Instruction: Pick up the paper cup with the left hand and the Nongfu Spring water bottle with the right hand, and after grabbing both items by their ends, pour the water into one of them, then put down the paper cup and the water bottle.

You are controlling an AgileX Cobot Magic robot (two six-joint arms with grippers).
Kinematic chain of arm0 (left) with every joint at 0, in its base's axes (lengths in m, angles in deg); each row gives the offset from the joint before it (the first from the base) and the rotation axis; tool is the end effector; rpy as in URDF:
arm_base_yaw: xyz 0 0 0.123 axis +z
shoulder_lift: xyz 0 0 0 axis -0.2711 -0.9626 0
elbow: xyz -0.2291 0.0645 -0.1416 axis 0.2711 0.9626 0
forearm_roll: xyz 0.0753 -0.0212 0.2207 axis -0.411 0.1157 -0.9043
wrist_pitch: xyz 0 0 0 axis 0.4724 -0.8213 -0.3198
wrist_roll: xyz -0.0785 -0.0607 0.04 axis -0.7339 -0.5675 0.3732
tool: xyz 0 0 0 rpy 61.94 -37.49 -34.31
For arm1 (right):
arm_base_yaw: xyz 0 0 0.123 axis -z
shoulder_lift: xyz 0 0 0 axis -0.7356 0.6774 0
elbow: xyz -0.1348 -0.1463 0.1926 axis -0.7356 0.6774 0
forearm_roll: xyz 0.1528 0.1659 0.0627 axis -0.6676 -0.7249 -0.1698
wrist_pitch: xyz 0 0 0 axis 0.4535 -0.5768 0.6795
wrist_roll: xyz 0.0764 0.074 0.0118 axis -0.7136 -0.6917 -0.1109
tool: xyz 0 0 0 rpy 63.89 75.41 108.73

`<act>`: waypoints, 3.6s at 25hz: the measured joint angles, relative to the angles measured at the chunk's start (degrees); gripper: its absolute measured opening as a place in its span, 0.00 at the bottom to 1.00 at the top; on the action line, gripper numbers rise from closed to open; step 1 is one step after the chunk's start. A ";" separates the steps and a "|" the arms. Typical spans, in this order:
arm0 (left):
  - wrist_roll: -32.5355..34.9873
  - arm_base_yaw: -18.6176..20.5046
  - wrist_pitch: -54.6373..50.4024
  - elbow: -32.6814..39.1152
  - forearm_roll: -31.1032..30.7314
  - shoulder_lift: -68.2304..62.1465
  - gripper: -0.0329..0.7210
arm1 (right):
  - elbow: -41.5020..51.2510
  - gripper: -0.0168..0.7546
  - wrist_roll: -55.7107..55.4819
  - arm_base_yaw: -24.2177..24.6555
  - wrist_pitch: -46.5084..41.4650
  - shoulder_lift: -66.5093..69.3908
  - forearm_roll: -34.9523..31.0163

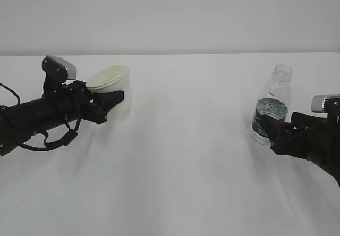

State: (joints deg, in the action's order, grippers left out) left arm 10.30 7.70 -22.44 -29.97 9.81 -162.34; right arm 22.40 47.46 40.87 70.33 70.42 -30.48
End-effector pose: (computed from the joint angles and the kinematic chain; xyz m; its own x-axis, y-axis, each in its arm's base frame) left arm 0.3695 -0.1116 0.1046 -0.1839 0.0590 -0.9812 0.6572 0.7496 -0.0782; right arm 0.2617 0.0521 0.1142 -0.3239 0.0205 -0.9459 -0.2874 0.9504 0.1191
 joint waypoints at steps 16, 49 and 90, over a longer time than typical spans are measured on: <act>8.14 3.94 2.53 9.16 13.47 0.00 0.57 | 0.00 0.79 -0.62 0.00 0.00 0.00 0.02; 10.87 5.77 2.89 7.24 17.46 -3.11 0.55 | 0.00 0.79 -2.14 0.00 0.00 0.00 0.75; 10.90 5.88 4.30 6.38 16.00 -4.36 0.82 | 0.00 0.78 -2.23 0.00 0.00 0.00 0.89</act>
State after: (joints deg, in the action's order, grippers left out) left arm 21.19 13.58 -18.15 -23.59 25.81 -166.71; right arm 22.40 45.23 40.87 70.33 70.42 -29.58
